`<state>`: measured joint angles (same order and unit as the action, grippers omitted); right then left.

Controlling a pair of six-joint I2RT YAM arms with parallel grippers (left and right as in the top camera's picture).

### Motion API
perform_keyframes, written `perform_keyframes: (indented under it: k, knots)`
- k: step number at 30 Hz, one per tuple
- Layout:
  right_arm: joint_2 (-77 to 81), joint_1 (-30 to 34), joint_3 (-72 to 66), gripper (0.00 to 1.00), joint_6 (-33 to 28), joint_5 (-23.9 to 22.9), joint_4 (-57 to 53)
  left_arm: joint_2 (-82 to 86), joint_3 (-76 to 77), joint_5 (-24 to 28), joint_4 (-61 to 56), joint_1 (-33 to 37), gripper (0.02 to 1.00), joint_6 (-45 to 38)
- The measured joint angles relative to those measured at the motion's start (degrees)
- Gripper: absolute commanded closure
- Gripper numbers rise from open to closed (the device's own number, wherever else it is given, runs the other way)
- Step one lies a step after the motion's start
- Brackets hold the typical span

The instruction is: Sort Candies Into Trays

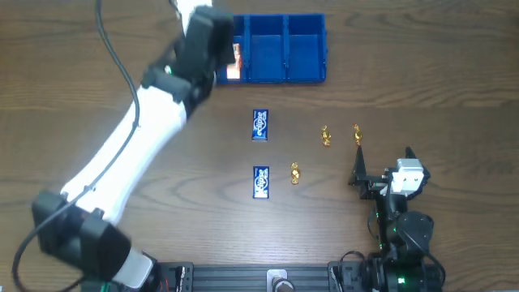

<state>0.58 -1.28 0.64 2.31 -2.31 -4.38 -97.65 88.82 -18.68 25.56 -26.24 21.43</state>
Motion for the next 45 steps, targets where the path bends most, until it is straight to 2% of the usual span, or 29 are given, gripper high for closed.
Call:
perform_keyframes:
  k: [6,11,15,27,32,35,41,45]
  knots:
    - [0.00,0.00,0.00,0.003,0.00,0.00,0.02,-16.04,14.62,3.19,-0.04,2.86,0.704,-4.33]
    - [0.00,0.00,0.00,0.003,0.02,0.00,0.02,-25.86,17.09,7.48,0.00,3.23,0.704,-4.98]
    - [0.00,0.00,0.00,0.003,0.00,0.00,0.00,-27.56,17.09,9.35,-0.02,3.32,0.704,-4.94]
    - [0.00,0.00,0.00,0.003,0.00,0.00,0.02,-27.56,17.53,10.01,0.00,3.39,0.678,-6.47]
    - [0.00,0.00,0.00,0.003,0.00,0.00,0.02,-27.54,17.53,10.03,0.20,3.39,0.524,-6.80]
    - [0.00,0.00,0.00,0.003,0.00,0.00,0.00,-27.54,17.53,10.25,0.96,3.43,0.272,-6.86]
    - [0.00,0.00,0.00,0.003,0.00,0.00,0.00,-26.51,17.53,10.43,3.80,4.26,0.215,-7.34]
    - [0.00,0.00,0.00,0.003,0.00,0.00,0.00,-19.85,17.51,8.39,7.87,4.35,0.123,-7.67]
